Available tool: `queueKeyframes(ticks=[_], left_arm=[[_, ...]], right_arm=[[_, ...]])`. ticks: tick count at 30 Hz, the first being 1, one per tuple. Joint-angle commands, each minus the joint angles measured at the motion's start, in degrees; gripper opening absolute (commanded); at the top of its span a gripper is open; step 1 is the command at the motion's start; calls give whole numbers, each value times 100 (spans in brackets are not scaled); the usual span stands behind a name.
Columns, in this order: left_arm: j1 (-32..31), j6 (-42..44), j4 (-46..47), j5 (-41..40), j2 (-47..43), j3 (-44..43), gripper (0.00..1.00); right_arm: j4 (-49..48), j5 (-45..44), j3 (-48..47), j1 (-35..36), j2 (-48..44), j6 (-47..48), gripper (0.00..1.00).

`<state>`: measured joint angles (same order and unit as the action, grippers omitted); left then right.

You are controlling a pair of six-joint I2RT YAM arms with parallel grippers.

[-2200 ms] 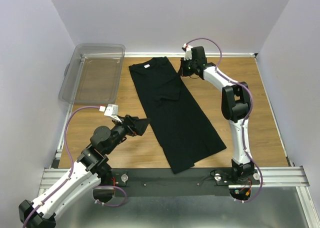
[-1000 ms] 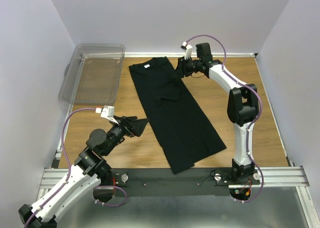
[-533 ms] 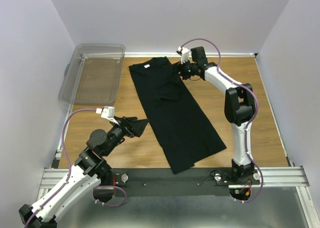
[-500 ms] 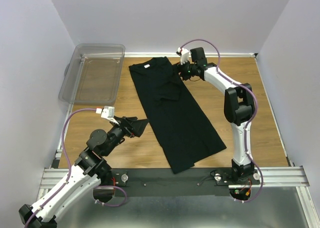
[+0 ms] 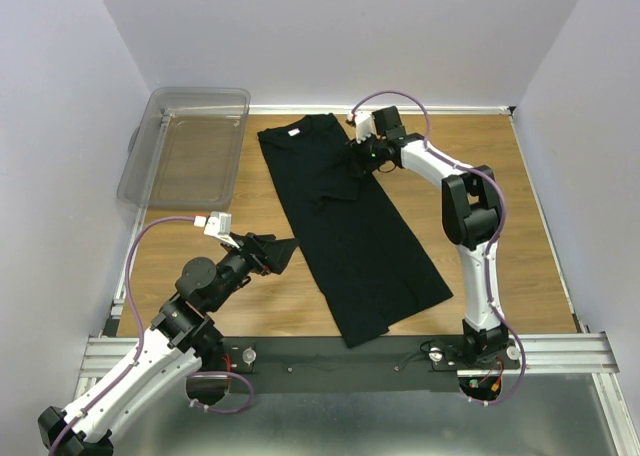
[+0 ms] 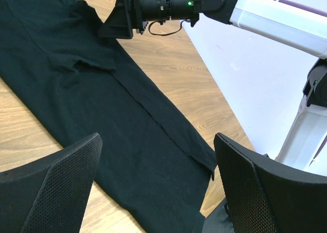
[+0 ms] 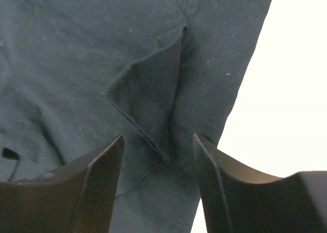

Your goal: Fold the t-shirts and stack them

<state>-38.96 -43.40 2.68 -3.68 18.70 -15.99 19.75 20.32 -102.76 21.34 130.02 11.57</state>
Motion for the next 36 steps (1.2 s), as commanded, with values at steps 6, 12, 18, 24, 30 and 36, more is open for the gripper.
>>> queueKeyframes(ticks=[6, 12, 18, 24, 30, 36], left_arm=[[38, -28, 93, 96, -15, 52, 98], [38, -37, 119, 122, -6, 70, 98], [38, -37, 101, 122, -68, 78, 98], [38, -37, 137, 149, -42, 78, 98], [38, -37, 128, 157, -68, 70, 98], [38, -20, 101, 157, -86, 70, 98]], right_arm=[[64, -502, -8, 107, 261, 442, 47], [56, -450, 195, 133, 60, 670, 20], [55, -747, 520, 203, -257, 829, 6], [38, -1485, 766, 379, -433, 1066, 11], [-76, -2153, 880, 599, -573, 1128, 12], [-129, -2505, 898, 704, -749, 1180, 11]])
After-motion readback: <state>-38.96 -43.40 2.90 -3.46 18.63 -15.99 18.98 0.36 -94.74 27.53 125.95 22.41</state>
